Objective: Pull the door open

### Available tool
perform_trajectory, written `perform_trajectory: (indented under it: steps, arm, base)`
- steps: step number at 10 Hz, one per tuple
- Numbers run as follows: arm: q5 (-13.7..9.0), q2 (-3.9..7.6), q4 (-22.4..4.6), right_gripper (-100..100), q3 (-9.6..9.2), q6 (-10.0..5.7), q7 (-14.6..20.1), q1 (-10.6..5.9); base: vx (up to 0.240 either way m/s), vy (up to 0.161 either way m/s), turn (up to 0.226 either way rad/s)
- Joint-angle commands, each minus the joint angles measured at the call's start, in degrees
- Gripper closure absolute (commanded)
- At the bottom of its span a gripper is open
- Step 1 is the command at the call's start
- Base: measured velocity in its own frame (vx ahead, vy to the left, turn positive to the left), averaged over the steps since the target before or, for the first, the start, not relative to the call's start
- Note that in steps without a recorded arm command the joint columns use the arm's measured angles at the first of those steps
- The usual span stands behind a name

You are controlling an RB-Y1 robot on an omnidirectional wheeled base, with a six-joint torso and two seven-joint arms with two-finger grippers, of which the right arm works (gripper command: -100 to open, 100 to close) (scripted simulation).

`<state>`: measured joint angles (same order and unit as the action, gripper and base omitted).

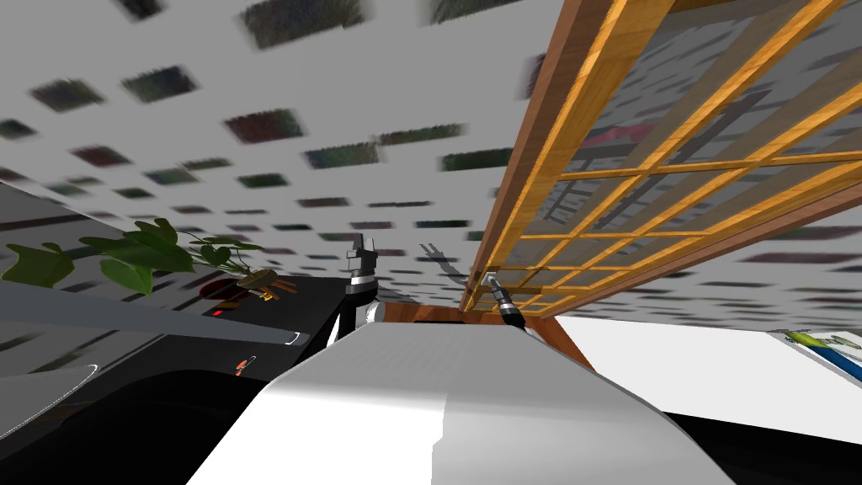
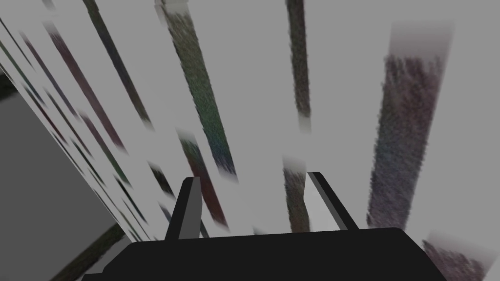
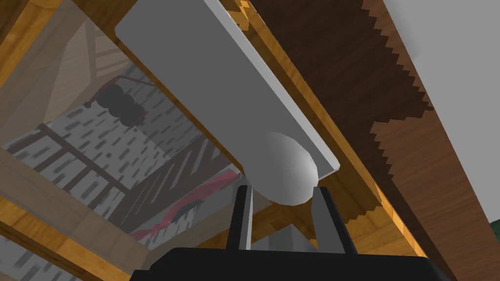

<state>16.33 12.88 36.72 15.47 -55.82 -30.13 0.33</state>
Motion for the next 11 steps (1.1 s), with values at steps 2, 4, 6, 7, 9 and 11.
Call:
perform_trajectory:
  steps: [2,4,6,7,9,11]
  arm:
    - [-1.0,-0.11,-0.2,-100,-0.62,0.16,3.4,-0.18]
    - [-1.8,-0.19,-0.3,-100,-0.9,0.25,5.9,-0.3]
    - [-2.9,-0.29,-0.3,-100,-1.24,0.37,8.9,-0.45]
    - [-3.7,-0.37,-0.3,-100,-1.48,0.45,10.7,-0.55]
    - [-4.4,-0.44,-0.4,-100,-1.72,0.53,12.8,-0.65]
    - [-6.1,-0.59,-0.4,-100,-2.25,0.72,16.4,-0.88]
  base:
    - [-0.034,-0.002,0.029]
    - [-0.026,-0.014,0.035]
    - [-0.03,-0.014,0.043]
    - [-0.029,-0.019,0.049]
    - [-0.039,-0.019,0.035]
    - [-0.034,-0.013,0.051]
